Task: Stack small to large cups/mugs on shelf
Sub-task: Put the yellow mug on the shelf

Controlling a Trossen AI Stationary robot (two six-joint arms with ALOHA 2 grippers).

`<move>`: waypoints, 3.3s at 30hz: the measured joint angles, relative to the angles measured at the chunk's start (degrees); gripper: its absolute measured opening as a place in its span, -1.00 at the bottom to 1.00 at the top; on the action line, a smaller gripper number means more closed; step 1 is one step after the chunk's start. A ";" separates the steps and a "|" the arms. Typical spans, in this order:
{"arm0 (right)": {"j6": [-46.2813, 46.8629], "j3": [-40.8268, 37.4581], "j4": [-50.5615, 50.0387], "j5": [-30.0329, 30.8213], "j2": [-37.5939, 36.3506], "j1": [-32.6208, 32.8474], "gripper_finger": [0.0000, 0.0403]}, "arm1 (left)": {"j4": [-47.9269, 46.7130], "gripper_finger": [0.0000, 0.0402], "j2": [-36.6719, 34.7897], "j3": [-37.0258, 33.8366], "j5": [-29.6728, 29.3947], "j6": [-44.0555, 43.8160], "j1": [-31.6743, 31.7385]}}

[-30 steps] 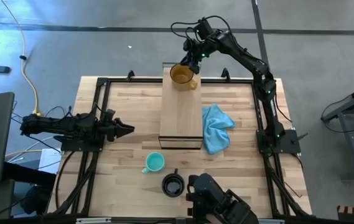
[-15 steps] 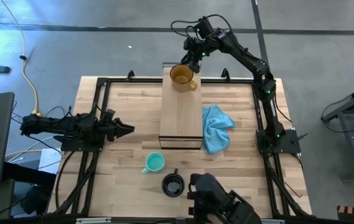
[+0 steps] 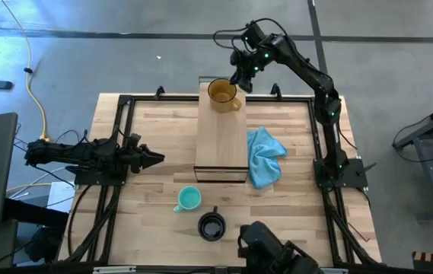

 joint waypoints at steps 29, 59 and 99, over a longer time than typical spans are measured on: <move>5.58 0.10 -15.49 10.68 -6.20 6.43 -0.64 | 0.00 -0.11 0.00 0.00 0.92 1.53 0.00; 24.30 -8.39 -8.11 20.69 -6.23 12.43 -0.30 | -1.29 -0.11 -0.01 0.00 2.89 2.40 0.00; 26.78 -8.48 -3.93 25.27 -5.88 12.98 -0.30 | -1.25 -0.11 -0.01 0.00 3.08 2.36 0.00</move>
